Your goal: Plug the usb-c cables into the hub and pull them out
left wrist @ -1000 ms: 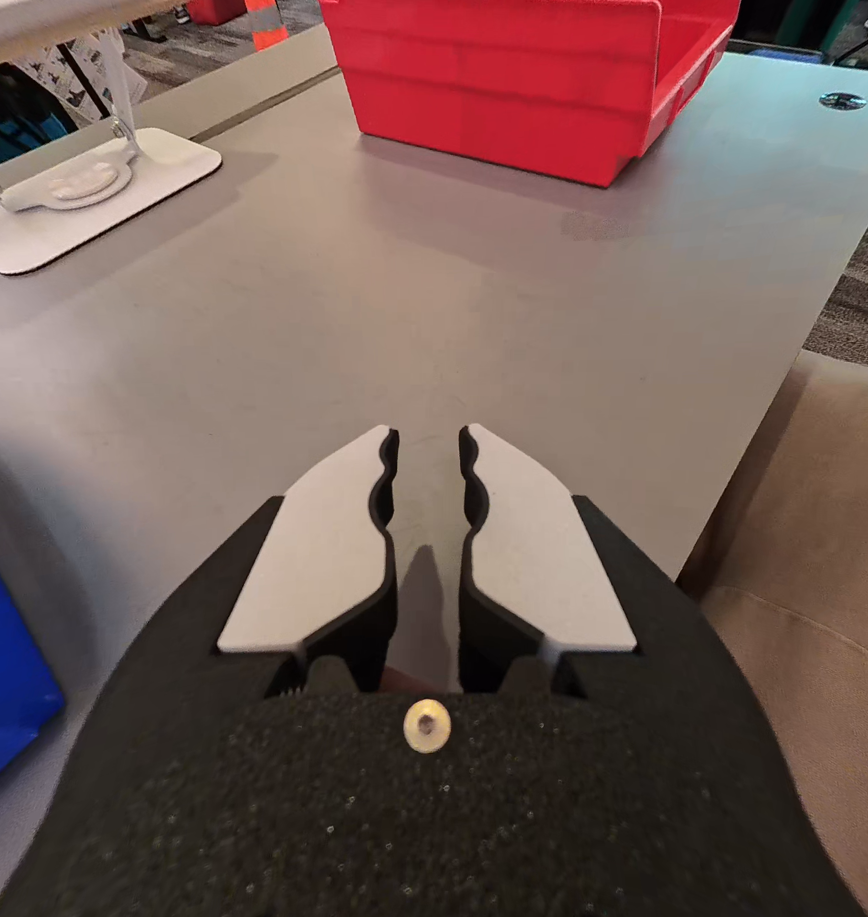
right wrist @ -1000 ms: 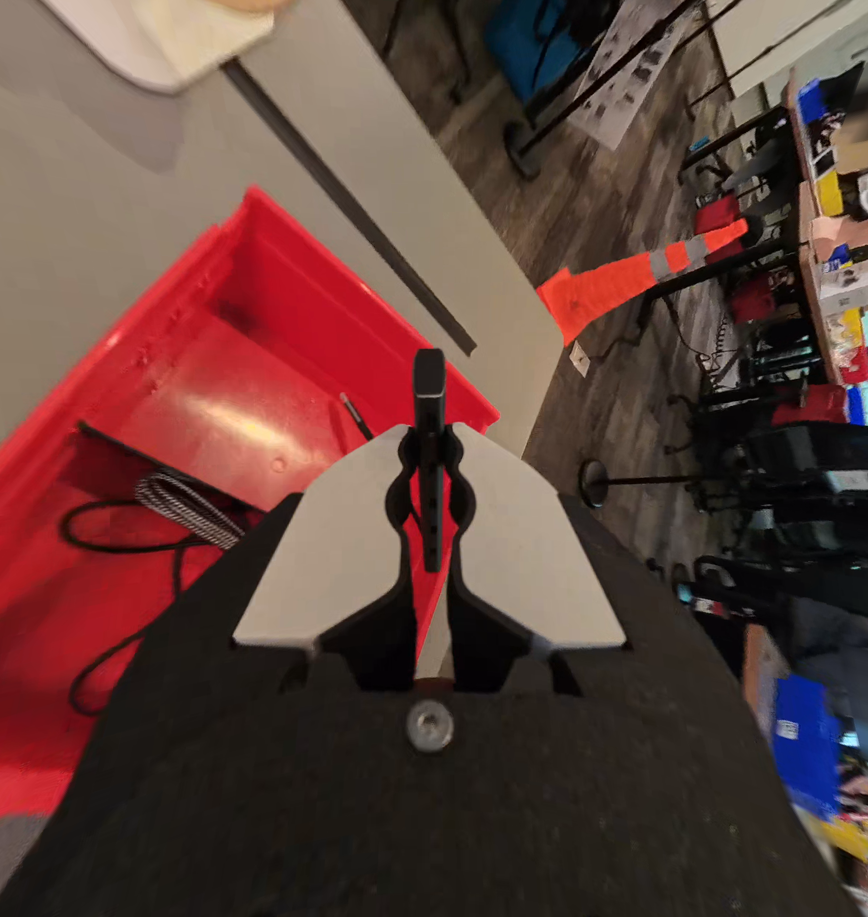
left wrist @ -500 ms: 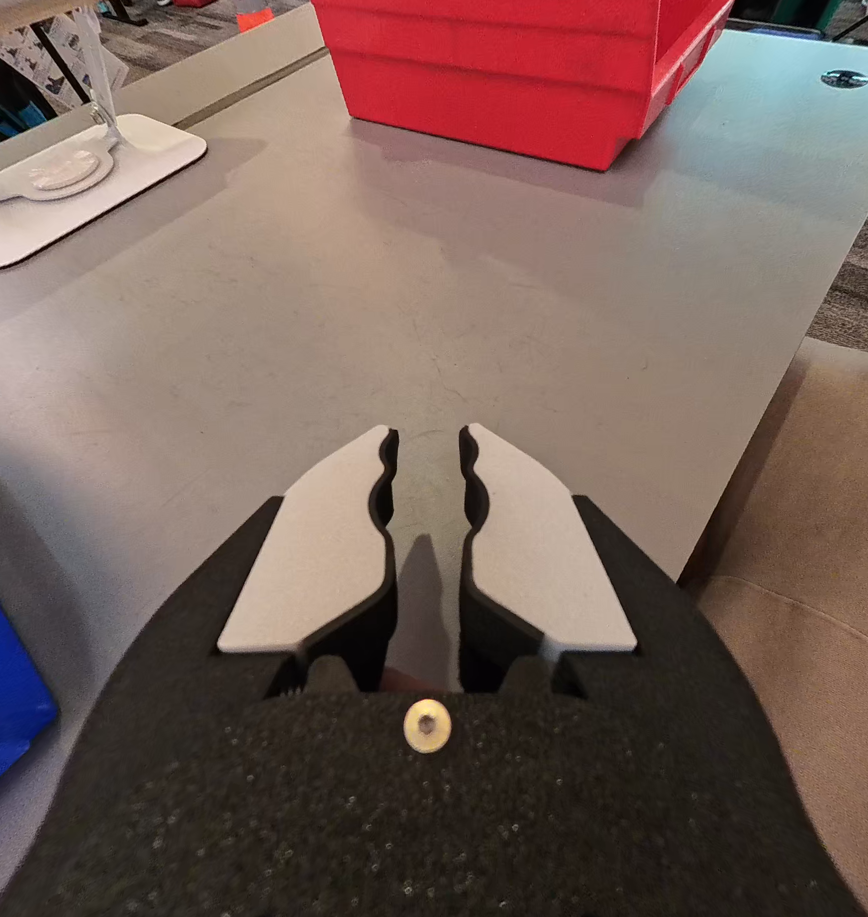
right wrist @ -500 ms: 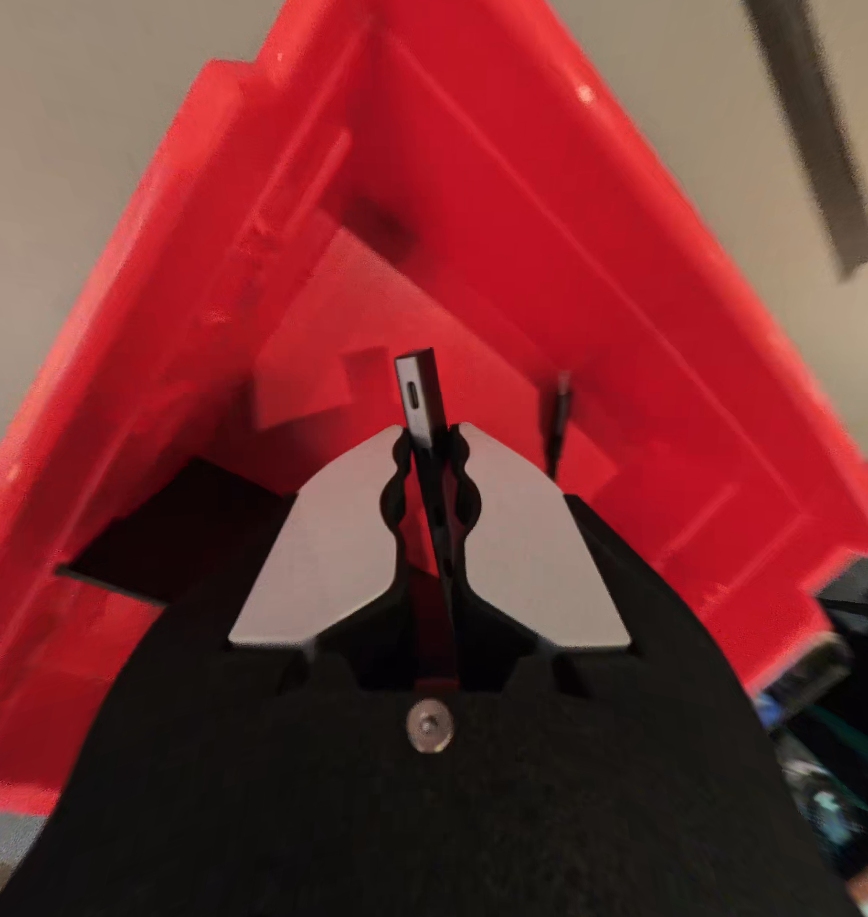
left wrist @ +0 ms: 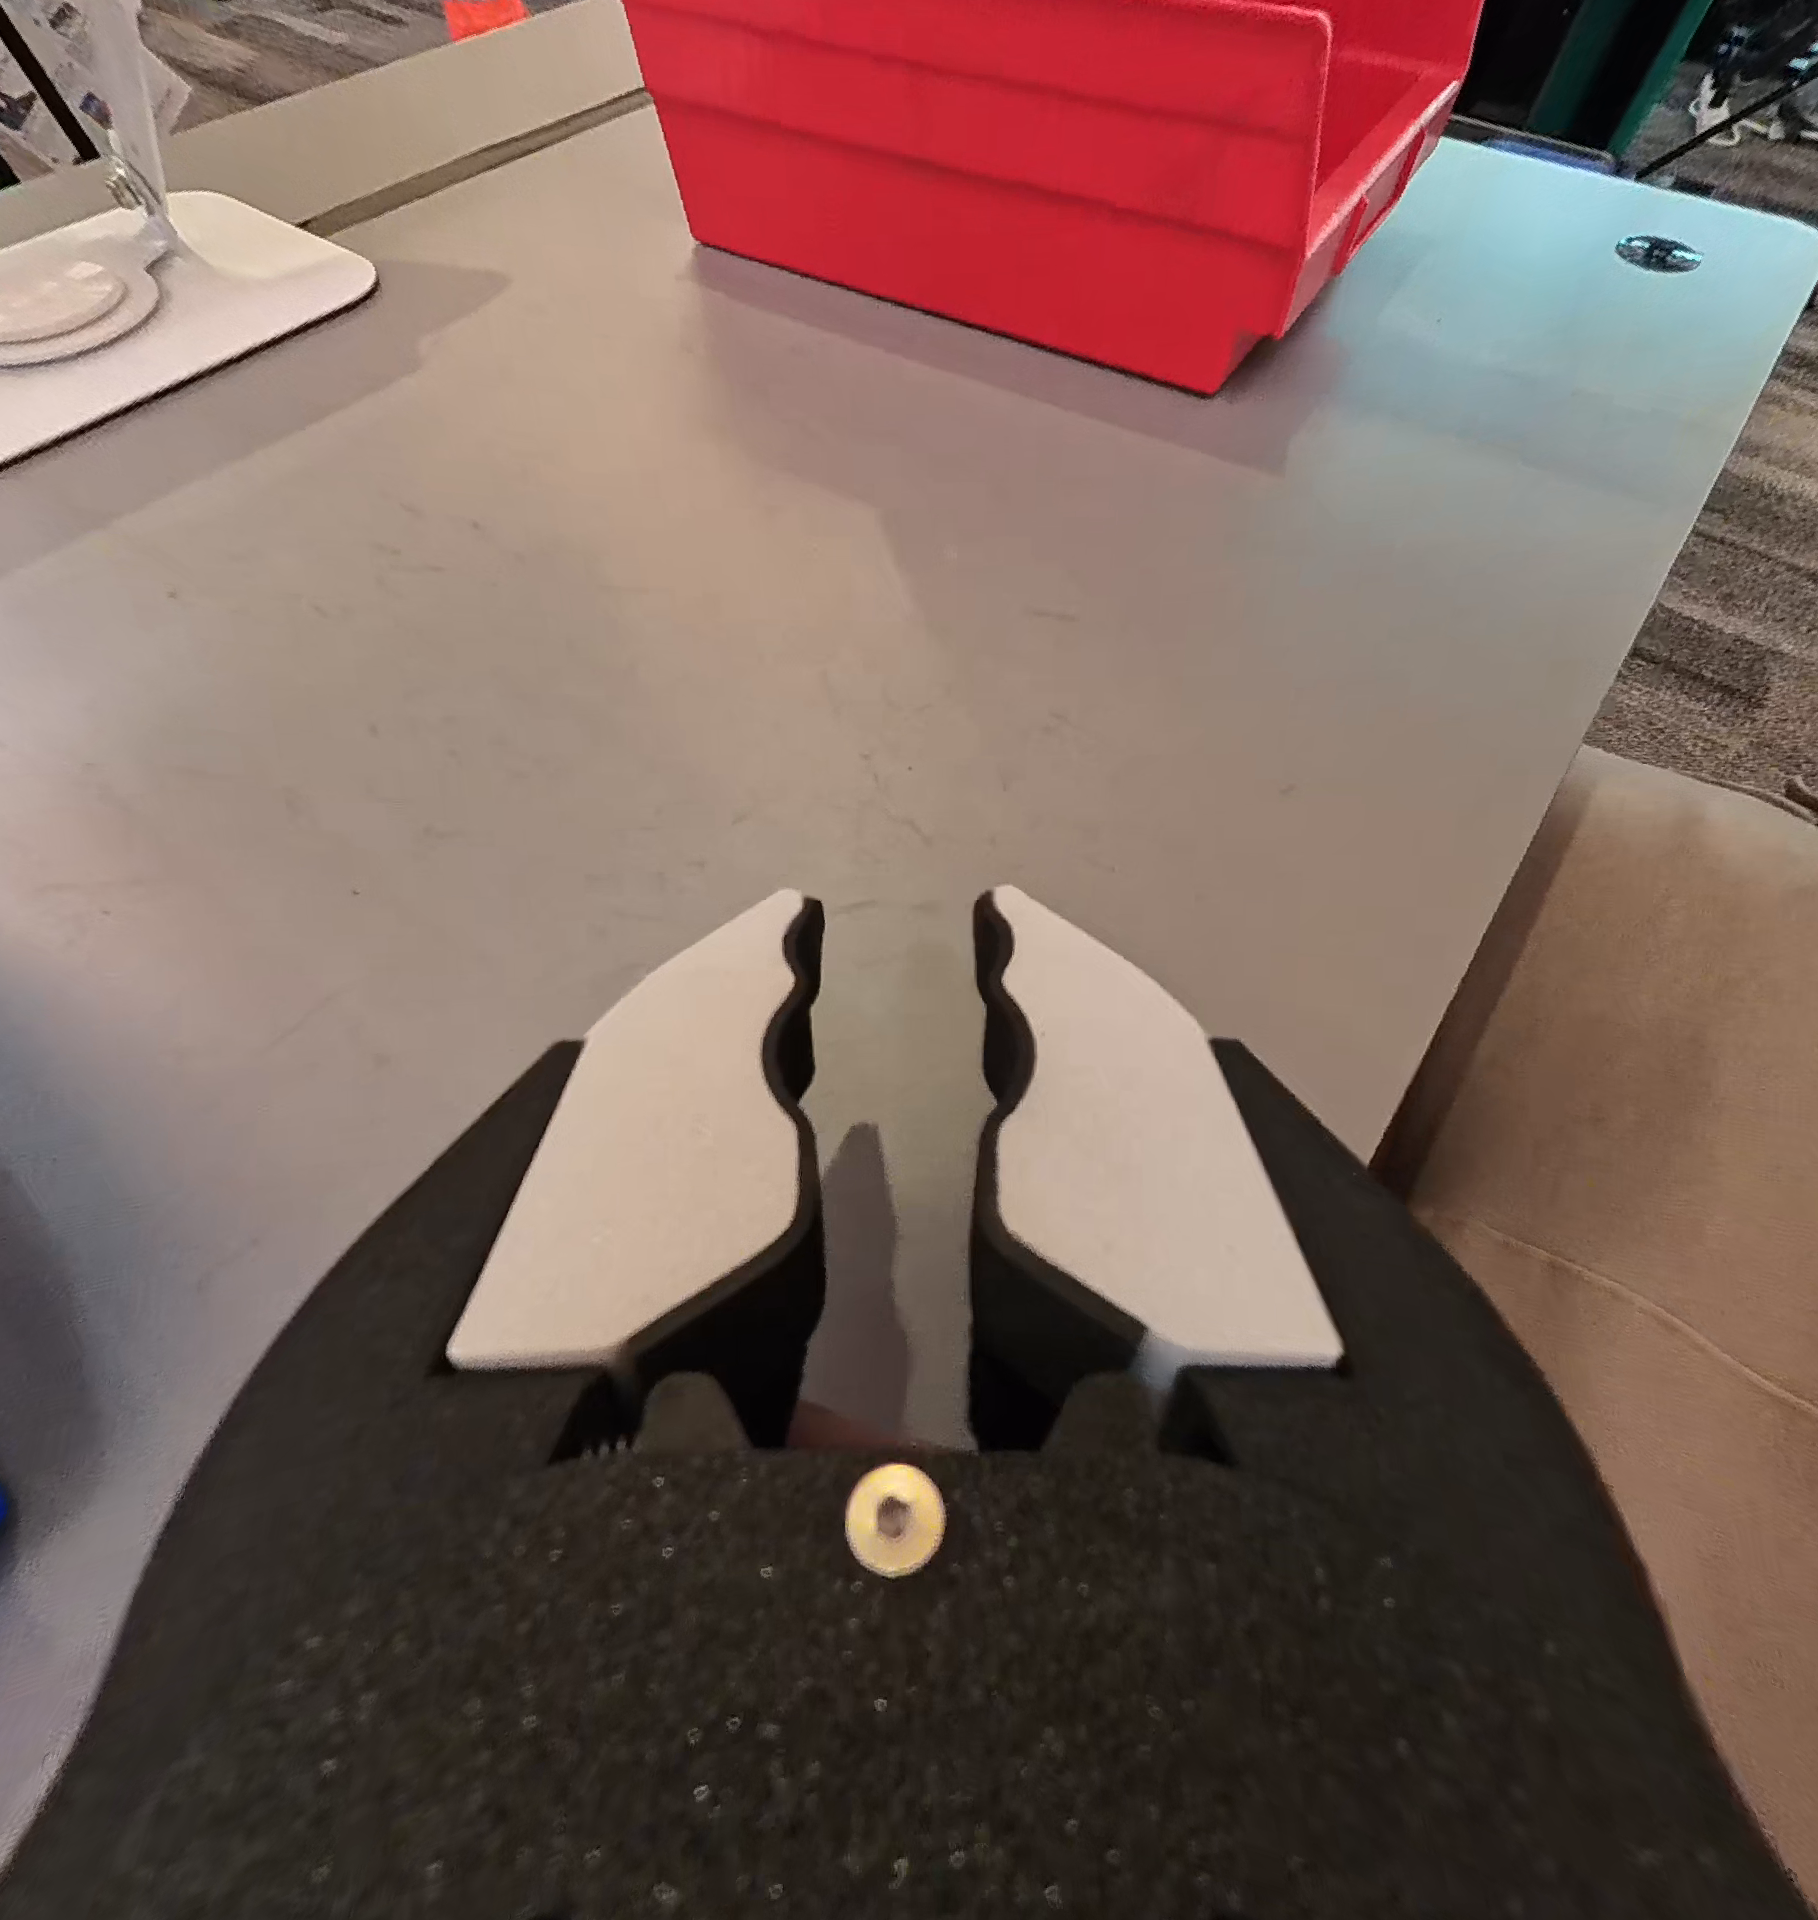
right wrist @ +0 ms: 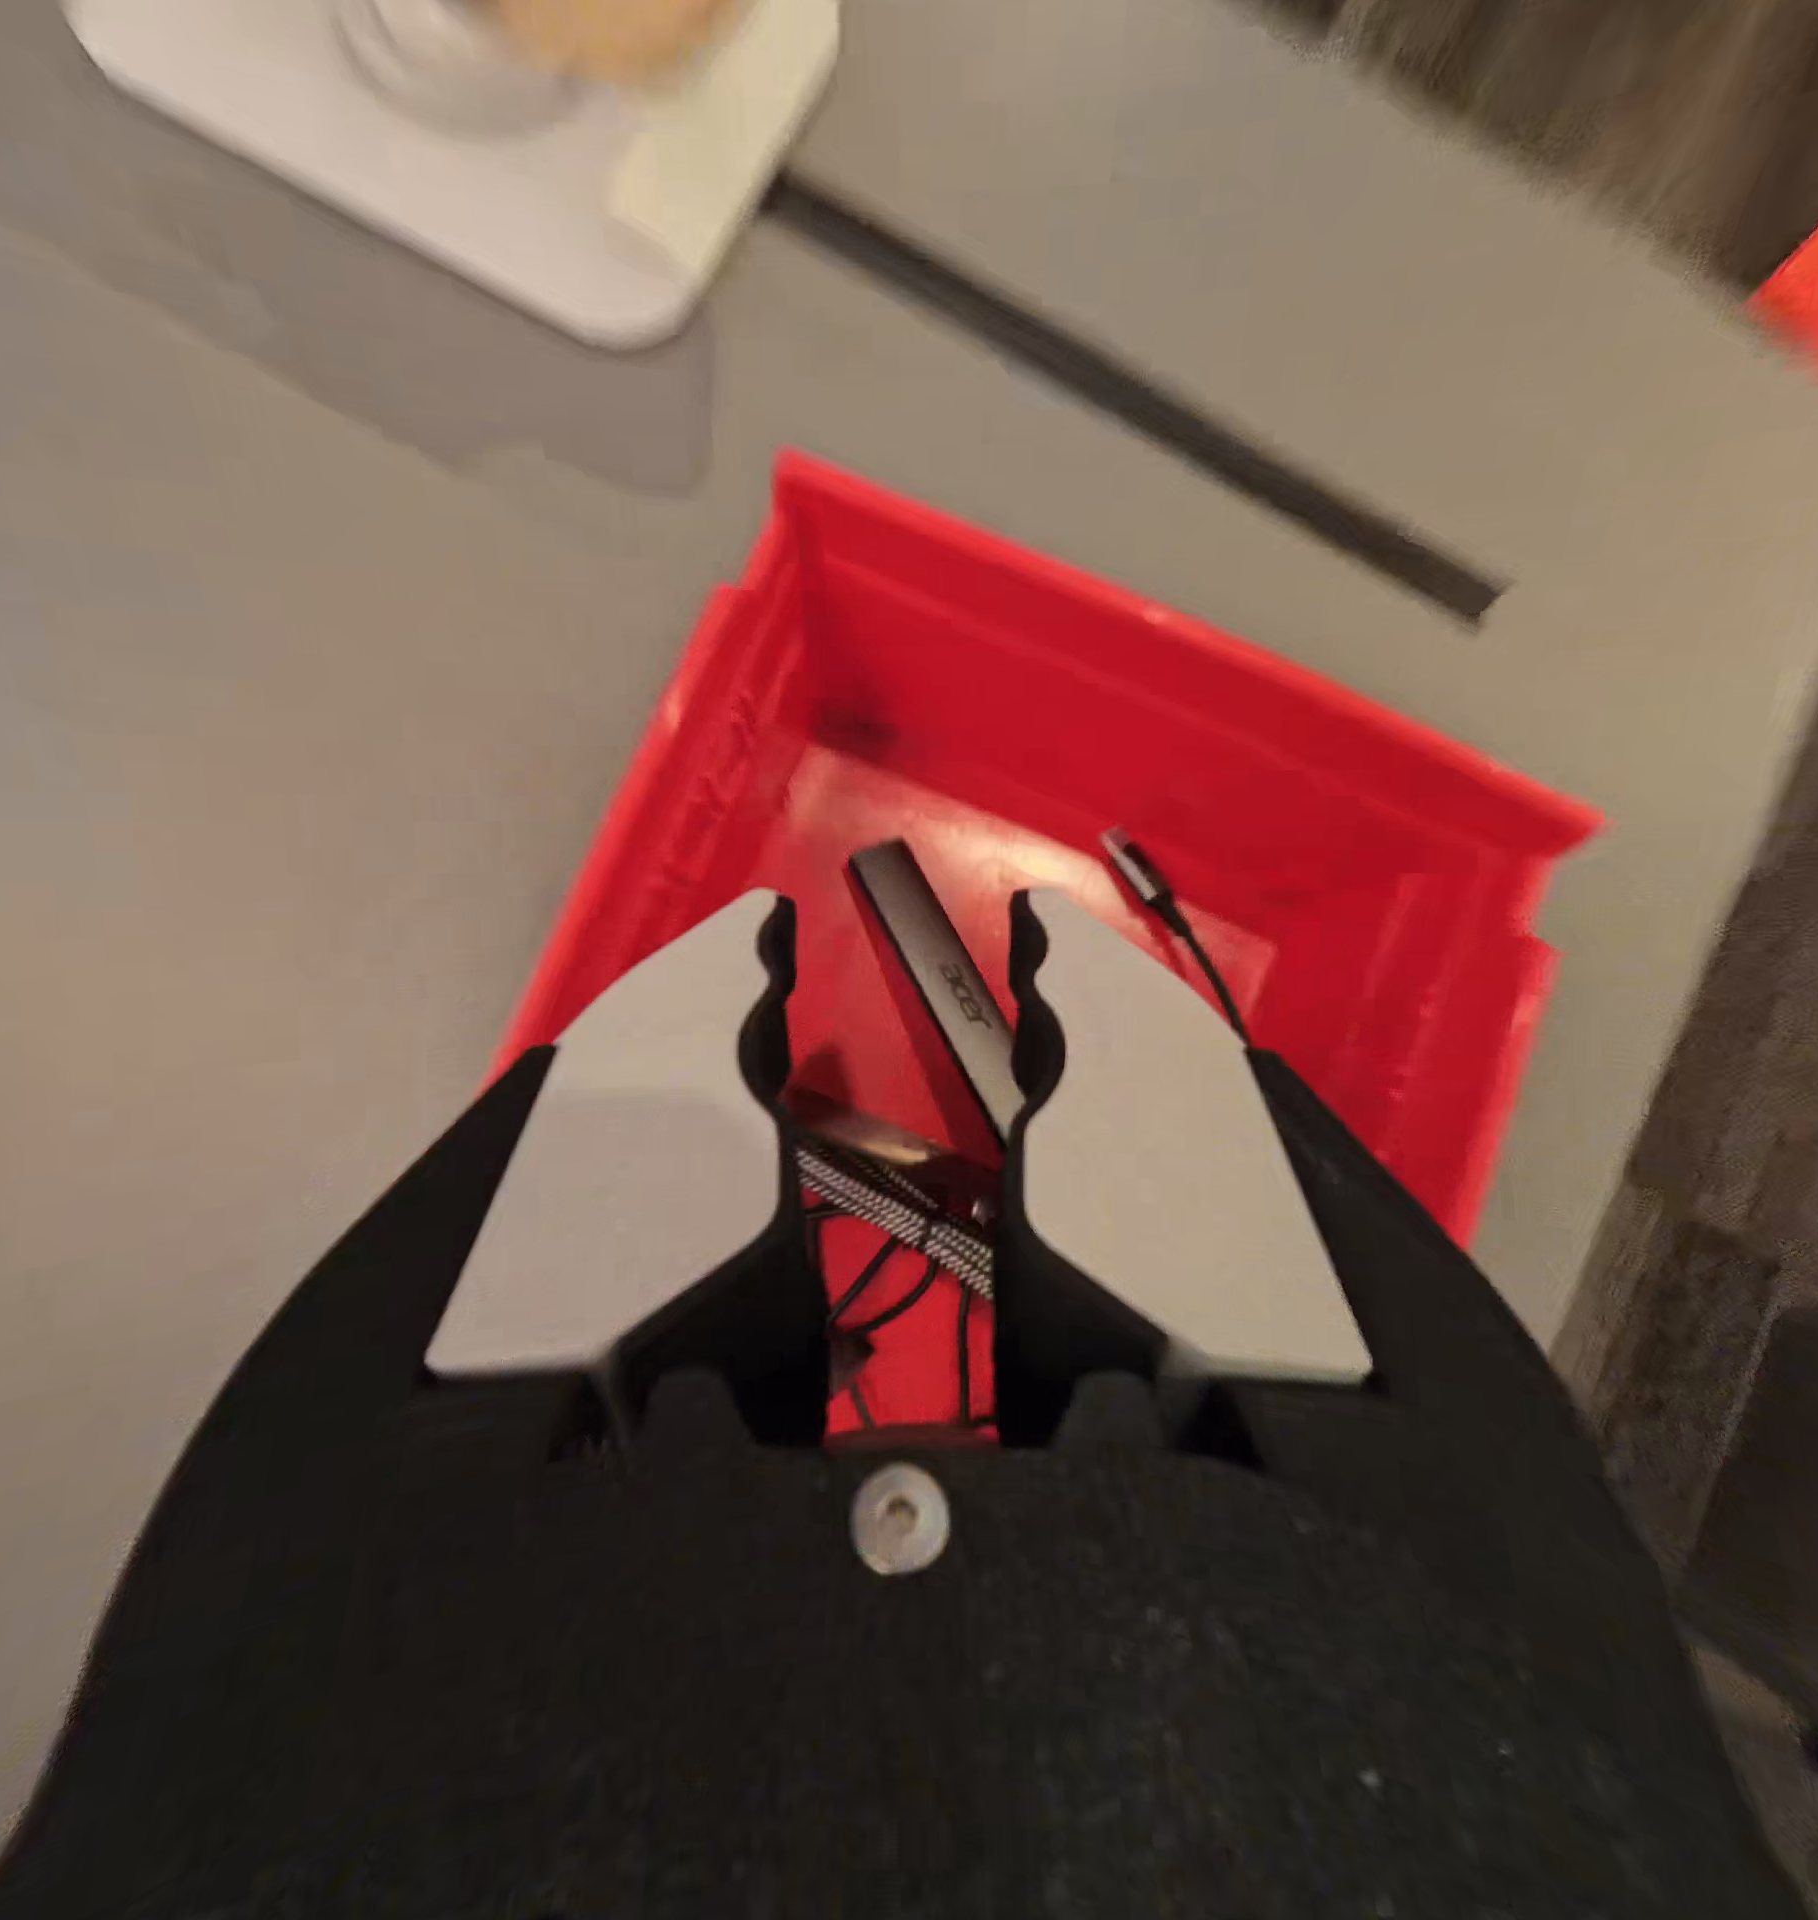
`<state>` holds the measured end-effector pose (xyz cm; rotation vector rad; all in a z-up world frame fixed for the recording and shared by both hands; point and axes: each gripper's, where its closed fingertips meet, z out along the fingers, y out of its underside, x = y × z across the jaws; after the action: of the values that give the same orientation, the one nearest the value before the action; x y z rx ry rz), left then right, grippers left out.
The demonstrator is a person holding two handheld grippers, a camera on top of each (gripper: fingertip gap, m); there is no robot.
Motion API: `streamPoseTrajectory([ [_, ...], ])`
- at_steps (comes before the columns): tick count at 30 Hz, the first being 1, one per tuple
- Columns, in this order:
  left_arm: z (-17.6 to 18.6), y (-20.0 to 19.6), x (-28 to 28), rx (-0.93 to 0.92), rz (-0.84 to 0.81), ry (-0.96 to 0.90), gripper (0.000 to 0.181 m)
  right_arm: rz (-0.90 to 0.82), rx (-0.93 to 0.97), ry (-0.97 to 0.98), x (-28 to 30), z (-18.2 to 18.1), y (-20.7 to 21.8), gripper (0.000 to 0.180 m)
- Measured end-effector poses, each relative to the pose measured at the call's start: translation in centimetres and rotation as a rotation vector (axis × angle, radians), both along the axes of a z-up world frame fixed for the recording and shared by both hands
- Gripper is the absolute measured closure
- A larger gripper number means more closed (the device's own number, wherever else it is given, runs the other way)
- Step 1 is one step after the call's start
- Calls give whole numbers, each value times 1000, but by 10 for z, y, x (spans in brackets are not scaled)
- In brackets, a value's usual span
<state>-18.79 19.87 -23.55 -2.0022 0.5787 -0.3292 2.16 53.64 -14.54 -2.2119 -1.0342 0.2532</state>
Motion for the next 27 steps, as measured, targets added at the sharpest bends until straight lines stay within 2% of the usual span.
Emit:
streamPoseTrajectory([
  [2,-2,-1,2,-17,-9,-14,152,45,138,126,-10,35,-47,141],
  [4,-3,-2,4,-29,-21,-24,150,154,183,257,-29,43,-117,143],
  [6,-3,-2,7,-32,-34,-29,149,261,128,393,-52,22,-190,145],
  [8,-1,-3,9,-35,-51,-39,148,347,0,508,-75,-18,-259,146],
  [11,12,-4,6,-21,-60,-51,149,377,-117,624,-95,-69,-329,146],
  [13,39,-1,-13,43,-34,-32,149,393,-96,583,-95,-82,-348,146],
  [16,85,8,-67,132,16,5,150,440,3,535,-93,-80,-353,146],
  [18,96,22,-110,64,12,62,152,450,13,540,-92,-80,-354,146],
  [20,106,51,-160,48,58,127,150,450,0,553,-93,-80,-354,146],
  [24,81,124,-261,-164,228,269,142,506,-40,562,-102,-85,-364,147],
  [27,53,160,-298,-293,233,390,139,535,-57,554,-107,-89,-371,147],
])
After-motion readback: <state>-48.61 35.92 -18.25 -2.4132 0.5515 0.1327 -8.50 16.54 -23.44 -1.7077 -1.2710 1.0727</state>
